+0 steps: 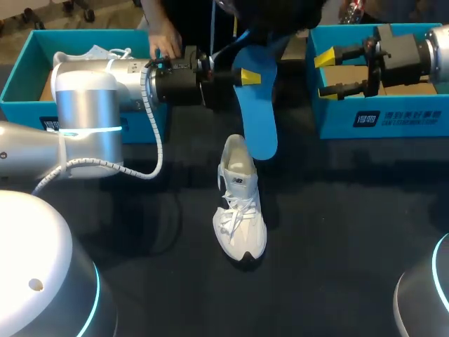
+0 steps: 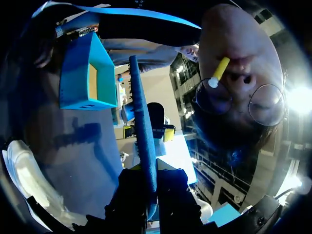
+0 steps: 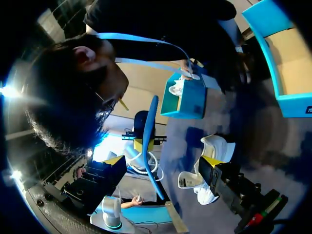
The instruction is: Take the shoe out of the shoebox, open the shoe tongue, remove and reinsert the insole, then place the shoe into the shoebox
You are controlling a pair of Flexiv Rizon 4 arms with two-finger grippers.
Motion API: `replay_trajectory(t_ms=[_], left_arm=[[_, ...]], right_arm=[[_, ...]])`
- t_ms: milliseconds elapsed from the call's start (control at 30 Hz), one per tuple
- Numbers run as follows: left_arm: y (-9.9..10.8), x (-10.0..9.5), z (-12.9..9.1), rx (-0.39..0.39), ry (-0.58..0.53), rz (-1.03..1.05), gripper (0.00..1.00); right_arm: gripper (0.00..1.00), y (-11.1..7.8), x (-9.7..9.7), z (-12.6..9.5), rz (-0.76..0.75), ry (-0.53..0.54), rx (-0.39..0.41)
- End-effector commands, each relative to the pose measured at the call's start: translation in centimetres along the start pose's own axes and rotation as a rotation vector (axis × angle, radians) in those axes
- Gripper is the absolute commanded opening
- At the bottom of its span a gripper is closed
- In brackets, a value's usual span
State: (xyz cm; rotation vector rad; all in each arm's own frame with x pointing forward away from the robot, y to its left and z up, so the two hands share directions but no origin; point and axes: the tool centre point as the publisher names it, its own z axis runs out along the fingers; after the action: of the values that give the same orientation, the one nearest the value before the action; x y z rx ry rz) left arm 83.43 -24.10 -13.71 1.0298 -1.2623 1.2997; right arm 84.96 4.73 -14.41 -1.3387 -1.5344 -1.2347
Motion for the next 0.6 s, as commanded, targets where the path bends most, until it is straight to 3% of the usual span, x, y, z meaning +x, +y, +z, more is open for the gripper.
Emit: replay_trajectory(t_ms=[33,233,600], left_arm=[[0.0,0.1,0.1,-0.008,-0.001,0.019,0.00],[-0.3,0.4,0.4,-0.007,-0.003,0.072,0.00],[-1.7,1.8,0.4,0.012,-0.018,0.398,0.00]], right_arm=[[1.00,0.0,0.0,0.2,0.000,-0.001,-0.001],[1.00,0.0,0.0,0.2,0.000,-0.001,-0.001],[1.00,0.0,0.0,0.2,0.000,-0.001,-0.001]])
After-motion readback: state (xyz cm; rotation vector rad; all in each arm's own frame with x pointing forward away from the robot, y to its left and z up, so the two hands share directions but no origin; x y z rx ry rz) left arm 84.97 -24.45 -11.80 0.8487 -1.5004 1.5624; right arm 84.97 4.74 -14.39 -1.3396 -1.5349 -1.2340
